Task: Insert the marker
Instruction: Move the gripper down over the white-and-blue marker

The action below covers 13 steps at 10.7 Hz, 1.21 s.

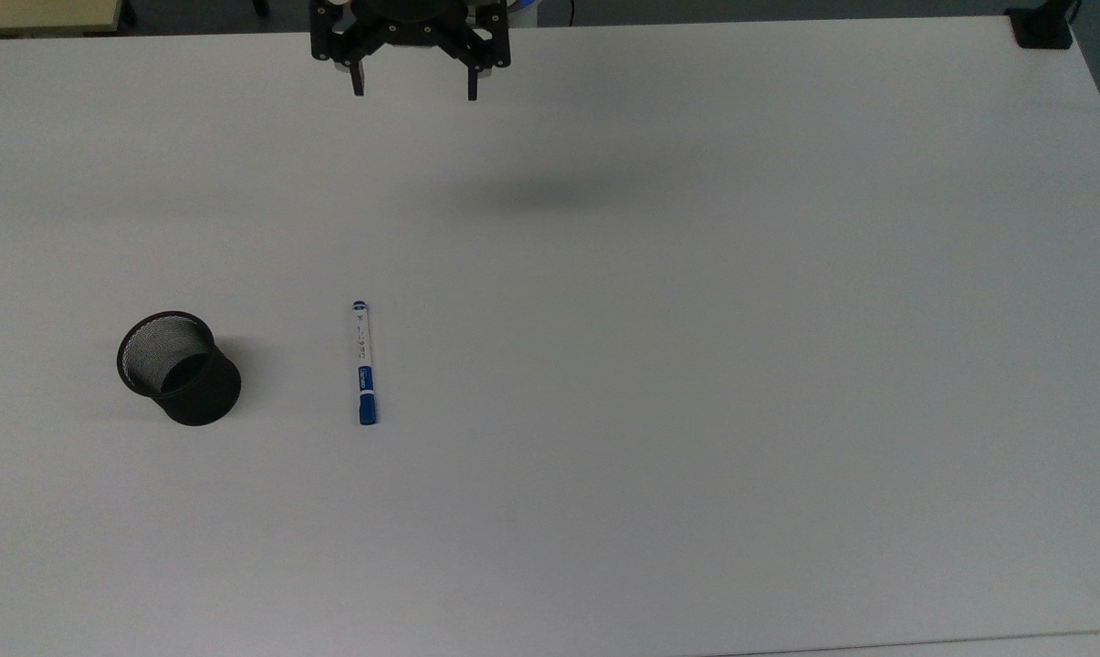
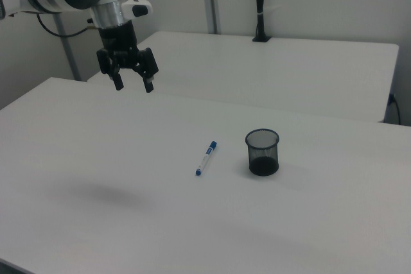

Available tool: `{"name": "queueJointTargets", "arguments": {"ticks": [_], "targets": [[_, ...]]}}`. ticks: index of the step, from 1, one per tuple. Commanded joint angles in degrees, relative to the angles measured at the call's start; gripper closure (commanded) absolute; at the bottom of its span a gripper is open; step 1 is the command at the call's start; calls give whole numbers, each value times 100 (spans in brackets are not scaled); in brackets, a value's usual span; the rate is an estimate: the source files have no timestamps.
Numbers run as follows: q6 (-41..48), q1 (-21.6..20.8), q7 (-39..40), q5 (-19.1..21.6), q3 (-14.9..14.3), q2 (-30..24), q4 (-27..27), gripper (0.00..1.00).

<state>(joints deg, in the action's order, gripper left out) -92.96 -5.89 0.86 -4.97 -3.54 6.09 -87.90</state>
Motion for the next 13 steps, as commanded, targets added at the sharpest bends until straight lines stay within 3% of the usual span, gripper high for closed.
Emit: {"name": "queueJointTargets", "arguments": {"ticks": [1,9,13], "targets": [[-90,87,-42,92,-120,-152,-96,0],[-221,106,-33,110,-103,-64,-113,0],[-1466,351,-85,198,-112,479,-96,0]]}}
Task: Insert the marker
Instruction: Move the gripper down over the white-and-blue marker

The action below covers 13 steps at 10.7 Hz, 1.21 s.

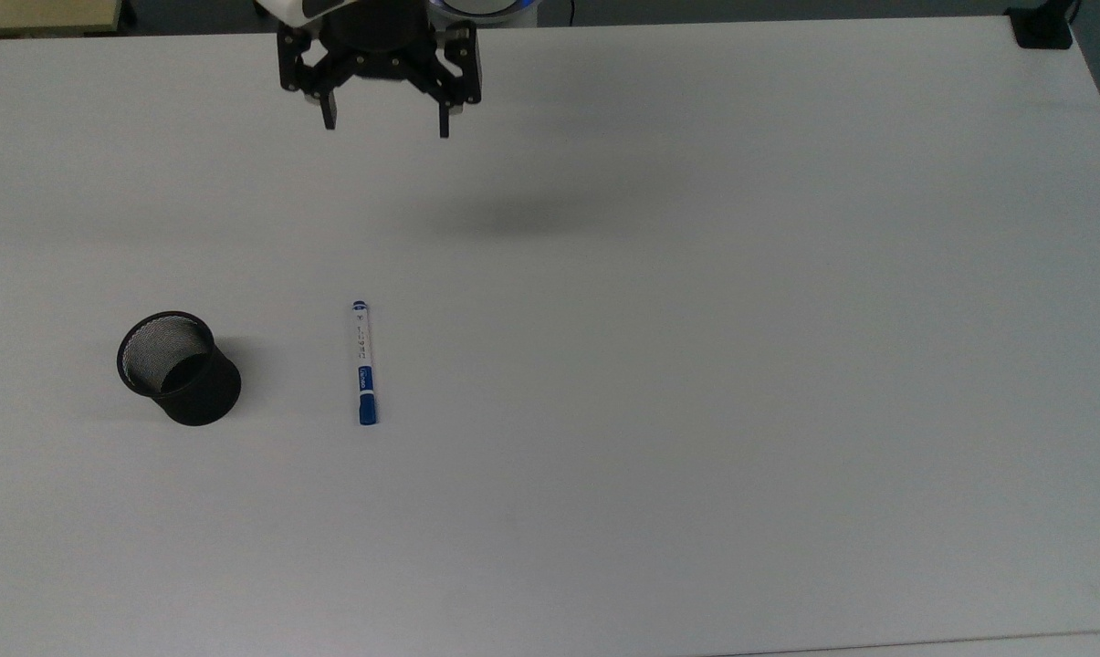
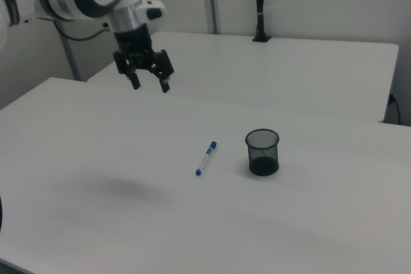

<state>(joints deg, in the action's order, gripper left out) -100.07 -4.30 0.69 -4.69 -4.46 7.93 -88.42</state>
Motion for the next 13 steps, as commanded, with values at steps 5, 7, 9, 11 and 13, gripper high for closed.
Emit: {"name": "queueJointTargets", "arguments": {"ticks": [5,7,9,11,13], "targets": [[-2093,254,-95,206,-20,1367,-53,0],[-2559,297,-296,223,-11,1719,-44,0],[-2956,315,-464,206,-11,2027,-53,7],[-3350,324,-465,197,-11,2352,-44,14],[-3668,403,-456,144,-11,2590,-44,25]]}}
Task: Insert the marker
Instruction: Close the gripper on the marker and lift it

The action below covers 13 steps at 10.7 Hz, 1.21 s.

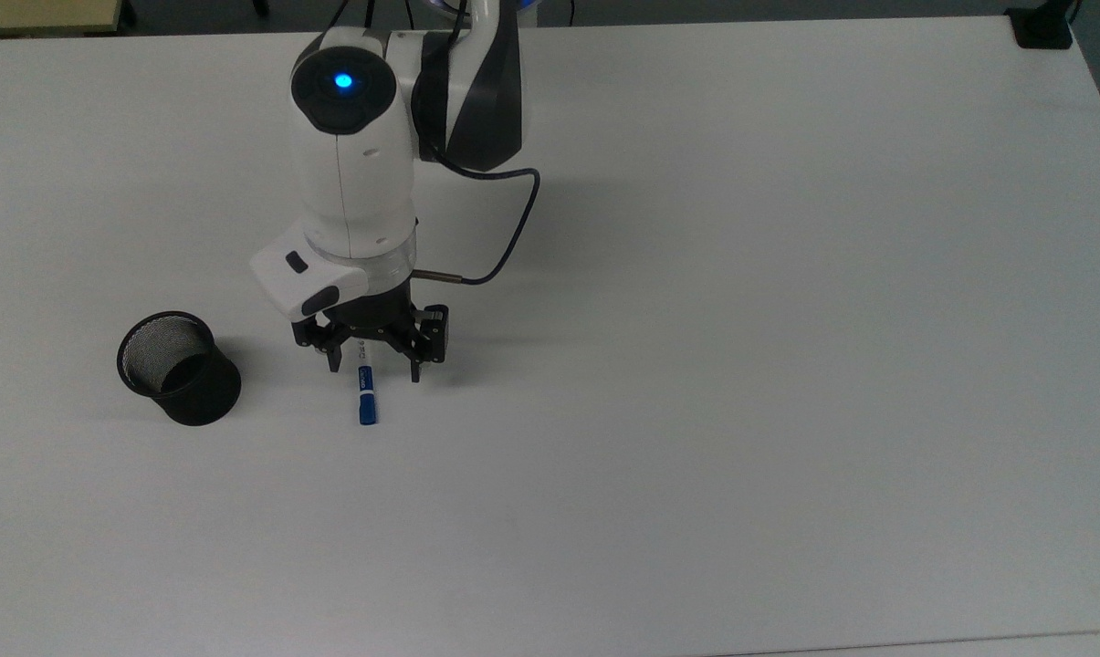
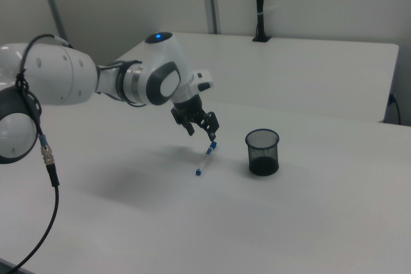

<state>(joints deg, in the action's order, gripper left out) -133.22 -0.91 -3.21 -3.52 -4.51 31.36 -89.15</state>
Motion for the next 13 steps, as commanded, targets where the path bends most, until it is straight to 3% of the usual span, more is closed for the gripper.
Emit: {"name": "queueJointTargets", "arguments": {"ticks": [1,3,6,10,13], "targets": [[-493,108,-66,18,-6,379,38,34],[-661,108,-66,0,-6,432,29,57],[-679,117,-66,18,-6,468,29,82],[-679,161,-83,52,-14,407,47,87],[-661,170,-92,70,-128,-180,47,87]]}}
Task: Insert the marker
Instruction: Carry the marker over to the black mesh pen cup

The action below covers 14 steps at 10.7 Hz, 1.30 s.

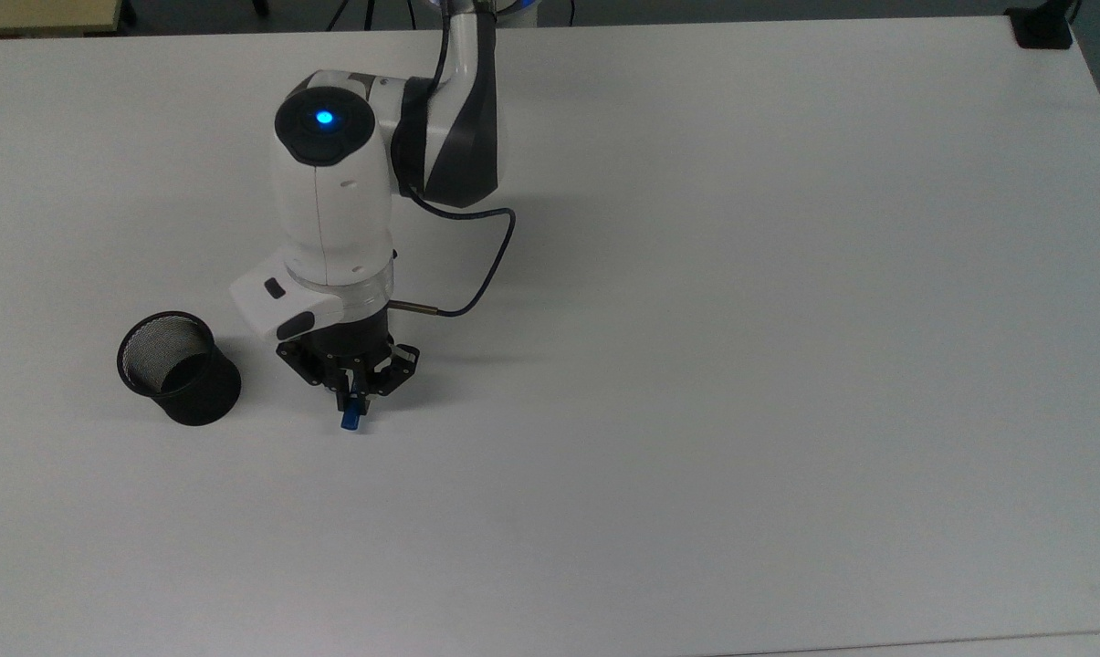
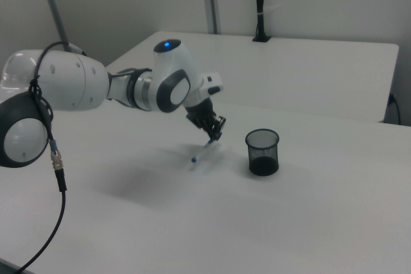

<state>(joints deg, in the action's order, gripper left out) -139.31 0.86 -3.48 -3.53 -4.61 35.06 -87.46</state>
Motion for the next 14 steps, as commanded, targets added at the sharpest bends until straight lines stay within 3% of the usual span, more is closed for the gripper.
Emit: {"name": "queueJointTargets", "arguments": {"ticks": [1,3,5,7,10,14], "targets": [[0,28,-65,71,-189,-770,-122,87],[27,308,-57,54,-216,-1123,-131,86],[-78,642,-57,1,-207,-1142,-122,86],[-1048,880,-56,53,-207,-1124,-148,86],[-2019,1118,-65,80,-199,-879,-263,86],[-2627,1224,-65,97,-164,-421,-245,86]]}}
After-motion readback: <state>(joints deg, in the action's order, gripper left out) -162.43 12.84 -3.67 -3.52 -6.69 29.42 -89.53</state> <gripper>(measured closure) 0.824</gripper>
